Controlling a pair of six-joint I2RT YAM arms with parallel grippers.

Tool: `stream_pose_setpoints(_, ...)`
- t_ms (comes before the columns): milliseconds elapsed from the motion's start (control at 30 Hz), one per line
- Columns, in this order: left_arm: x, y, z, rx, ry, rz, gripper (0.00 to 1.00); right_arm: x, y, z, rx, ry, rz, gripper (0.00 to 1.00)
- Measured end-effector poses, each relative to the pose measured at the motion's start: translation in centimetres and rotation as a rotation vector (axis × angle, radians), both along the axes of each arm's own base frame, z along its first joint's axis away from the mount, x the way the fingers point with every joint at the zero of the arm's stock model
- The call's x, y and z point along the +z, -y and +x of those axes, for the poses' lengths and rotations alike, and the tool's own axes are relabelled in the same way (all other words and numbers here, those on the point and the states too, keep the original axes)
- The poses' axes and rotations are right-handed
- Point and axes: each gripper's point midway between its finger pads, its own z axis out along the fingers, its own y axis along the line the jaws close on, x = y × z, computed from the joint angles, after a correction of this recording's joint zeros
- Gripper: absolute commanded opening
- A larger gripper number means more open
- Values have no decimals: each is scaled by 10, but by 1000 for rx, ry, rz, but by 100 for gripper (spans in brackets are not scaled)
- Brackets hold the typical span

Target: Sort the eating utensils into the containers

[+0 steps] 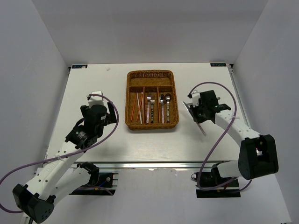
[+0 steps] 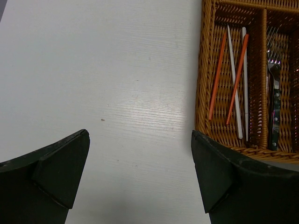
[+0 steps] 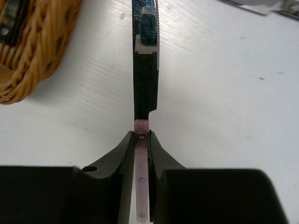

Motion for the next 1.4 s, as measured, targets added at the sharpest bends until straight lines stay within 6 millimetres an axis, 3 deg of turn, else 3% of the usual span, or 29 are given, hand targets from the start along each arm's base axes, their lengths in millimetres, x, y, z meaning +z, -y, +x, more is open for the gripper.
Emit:
stream_pose_setpoints(167,-1,0,0,1,-4,2,98,23,16,20,-77,52,-64,0)
stream_pose_setpoints(267,-1,0,0,1,-4,3,98,45,8,44,-72,103,-51,0)
stream_pose_setpoints(467,-1,0,0,1,-4,2,98,82,-58,111,147,237,-8,0)
stream_pose_setpoints(567,-1,0,0,1,-4,3,98,87,-90,155,253,286,-18,0)
stream_pose_setpoints(667,-3,0,1,5,-11,10,98,86,-108,196,327,340,-56,0)
stream_pose_setpoints(833,-14,1,4,7,-49,34,98,83,-134,244,473,438,-136,0)
stream_pose_setpoints(1200,-17,1,4,7,-60,42,98,68,-218,273,812,677,-184,0)
stream_pose_setpoints(1400,-17,1,5,6,-62,42,98,50,-235,283,873,742,-205,11)
